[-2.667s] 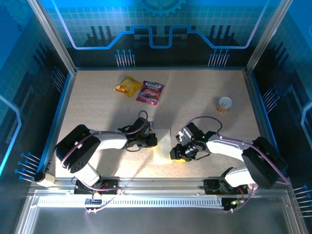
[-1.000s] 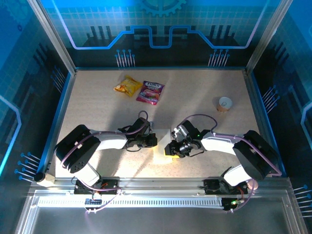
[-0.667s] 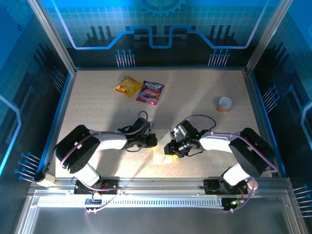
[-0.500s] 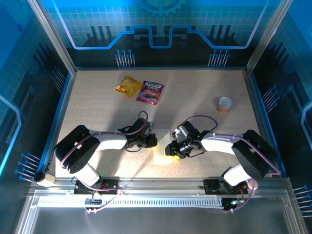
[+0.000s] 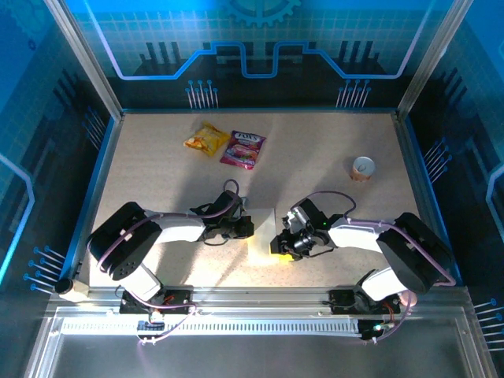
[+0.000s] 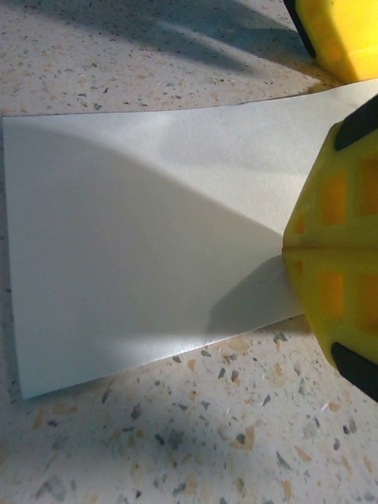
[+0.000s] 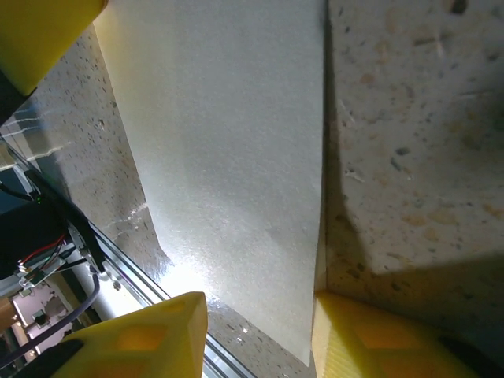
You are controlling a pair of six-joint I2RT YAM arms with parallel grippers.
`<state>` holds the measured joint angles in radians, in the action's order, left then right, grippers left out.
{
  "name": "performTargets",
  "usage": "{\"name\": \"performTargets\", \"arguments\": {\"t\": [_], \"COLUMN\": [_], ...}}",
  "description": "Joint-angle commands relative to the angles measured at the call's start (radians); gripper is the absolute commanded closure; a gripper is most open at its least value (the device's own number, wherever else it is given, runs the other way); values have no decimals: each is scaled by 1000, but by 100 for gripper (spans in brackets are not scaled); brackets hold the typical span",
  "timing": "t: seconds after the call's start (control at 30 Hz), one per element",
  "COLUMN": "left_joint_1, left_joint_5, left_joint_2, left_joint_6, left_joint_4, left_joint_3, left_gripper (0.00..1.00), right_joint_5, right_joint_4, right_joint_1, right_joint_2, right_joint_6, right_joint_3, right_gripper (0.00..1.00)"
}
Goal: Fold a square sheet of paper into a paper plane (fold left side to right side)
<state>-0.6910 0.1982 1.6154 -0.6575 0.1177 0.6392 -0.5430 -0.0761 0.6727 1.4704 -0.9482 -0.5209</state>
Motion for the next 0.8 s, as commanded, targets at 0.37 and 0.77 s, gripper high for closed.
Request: {"name": "performTargets", "arguments": {"t": [0.37, 0.77], "left_joint_1": [-10, -9], "left_joint_5": [29, 33], "left_joint_2": [-7, -11], "left_joint_6": [-34, -31], "left_joint_4": [-6, -8], "left_joint_3": [-30, -29], "left_gripper": [100, 100], "right_joint_5": [-8, -20], "right_joint_4": [85, 129], "right_joint_1": [-17, -35], "right_joint_2": [-8, 23], "right_joint_6": [6, -5], "right_joint_3": [22, 26], "right_gripper": [66, 66]}}
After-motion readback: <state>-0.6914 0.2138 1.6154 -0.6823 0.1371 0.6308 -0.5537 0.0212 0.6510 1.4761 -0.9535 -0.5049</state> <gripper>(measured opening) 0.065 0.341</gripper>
